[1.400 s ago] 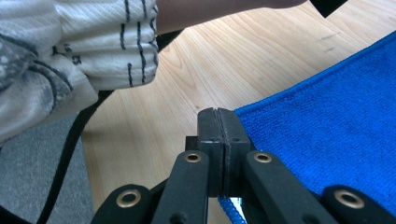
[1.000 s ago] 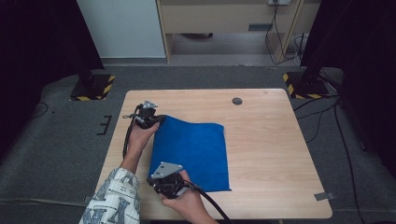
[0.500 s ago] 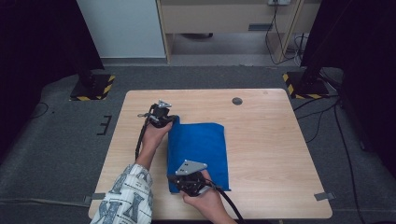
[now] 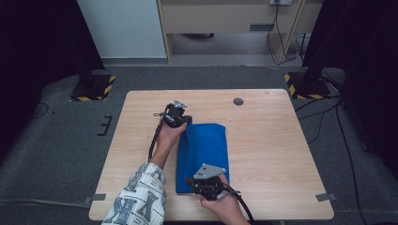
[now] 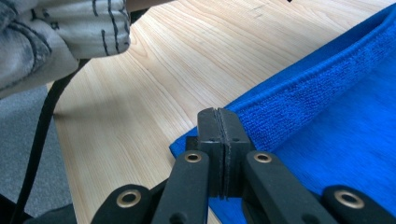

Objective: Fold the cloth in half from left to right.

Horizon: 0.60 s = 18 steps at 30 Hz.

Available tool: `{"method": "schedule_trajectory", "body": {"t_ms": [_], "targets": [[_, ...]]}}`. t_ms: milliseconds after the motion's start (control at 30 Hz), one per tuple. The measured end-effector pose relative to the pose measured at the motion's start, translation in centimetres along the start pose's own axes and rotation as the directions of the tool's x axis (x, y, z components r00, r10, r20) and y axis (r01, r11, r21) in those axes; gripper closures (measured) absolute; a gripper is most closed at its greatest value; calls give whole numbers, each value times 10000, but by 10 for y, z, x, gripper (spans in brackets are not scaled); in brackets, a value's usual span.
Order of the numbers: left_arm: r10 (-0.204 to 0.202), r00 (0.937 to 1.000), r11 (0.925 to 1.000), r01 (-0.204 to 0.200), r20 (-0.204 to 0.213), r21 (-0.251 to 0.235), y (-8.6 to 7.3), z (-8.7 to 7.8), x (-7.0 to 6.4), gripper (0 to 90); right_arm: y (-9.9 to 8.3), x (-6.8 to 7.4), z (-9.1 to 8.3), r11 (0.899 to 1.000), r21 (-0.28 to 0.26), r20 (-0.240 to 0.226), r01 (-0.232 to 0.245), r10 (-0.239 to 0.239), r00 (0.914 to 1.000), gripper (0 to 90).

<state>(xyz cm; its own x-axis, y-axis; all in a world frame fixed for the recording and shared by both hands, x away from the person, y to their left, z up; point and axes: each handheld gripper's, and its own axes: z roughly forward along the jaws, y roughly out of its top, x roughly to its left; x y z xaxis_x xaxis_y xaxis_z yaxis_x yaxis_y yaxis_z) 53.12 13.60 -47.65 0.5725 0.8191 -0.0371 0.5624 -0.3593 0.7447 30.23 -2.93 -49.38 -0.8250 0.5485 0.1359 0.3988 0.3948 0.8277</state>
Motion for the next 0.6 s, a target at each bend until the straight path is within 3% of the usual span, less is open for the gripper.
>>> {"method": "schedule_trajectory", "body": {"t_ms": [600], "targets": [[77,9983,10000,-77,571,-15,9,19,-25,863,-17,-19,-24,9995,308,407,-34,21,9992,896]]}}
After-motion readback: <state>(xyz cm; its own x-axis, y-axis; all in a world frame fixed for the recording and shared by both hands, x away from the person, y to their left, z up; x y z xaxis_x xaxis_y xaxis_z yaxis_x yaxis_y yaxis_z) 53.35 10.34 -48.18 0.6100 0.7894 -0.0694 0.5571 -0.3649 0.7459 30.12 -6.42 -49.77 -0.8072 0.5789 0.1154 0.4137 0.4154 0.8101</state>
